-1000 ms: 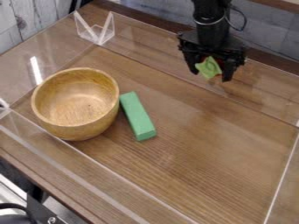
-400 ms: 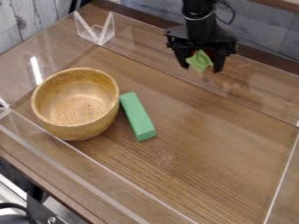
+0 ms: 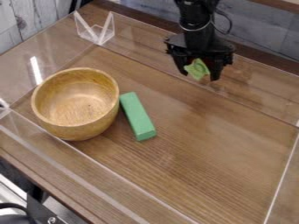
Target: Move the red fruit to the right
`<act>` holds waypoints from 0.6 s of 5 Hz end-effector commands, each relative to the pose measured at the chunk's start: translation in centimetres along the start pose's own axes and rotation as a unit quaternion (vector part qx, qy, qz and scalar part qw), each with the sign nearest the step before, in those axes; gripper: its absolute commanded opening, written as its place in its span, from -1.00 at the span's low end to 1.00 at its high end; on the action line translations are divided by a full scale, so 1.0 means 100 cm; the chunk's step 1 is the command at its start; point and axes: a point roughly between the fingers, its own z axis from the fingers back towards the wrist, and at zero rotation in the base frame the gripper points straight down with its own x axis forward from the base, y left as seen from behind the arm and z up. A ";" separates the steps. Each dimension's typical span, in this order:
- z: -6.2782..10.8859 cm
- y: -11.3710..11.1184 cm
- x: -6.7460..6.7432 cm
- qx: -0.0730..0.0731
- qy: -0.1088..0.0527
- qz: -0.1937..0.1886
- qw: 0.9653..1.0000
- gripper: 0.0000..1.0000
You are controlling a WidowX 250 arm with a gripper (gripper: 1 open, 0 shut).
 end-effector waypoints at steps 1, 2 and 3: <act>0.027 -0.001 -0.005 0.002 -0.020 0.030 0.999 -1.00; 0.045 -0.005 -0.016 0.000 -0.017 0.052 0.999 -1.00; 0.055 -0.012 -0.037 0.000 -0.004 0.057 0.998 -1.00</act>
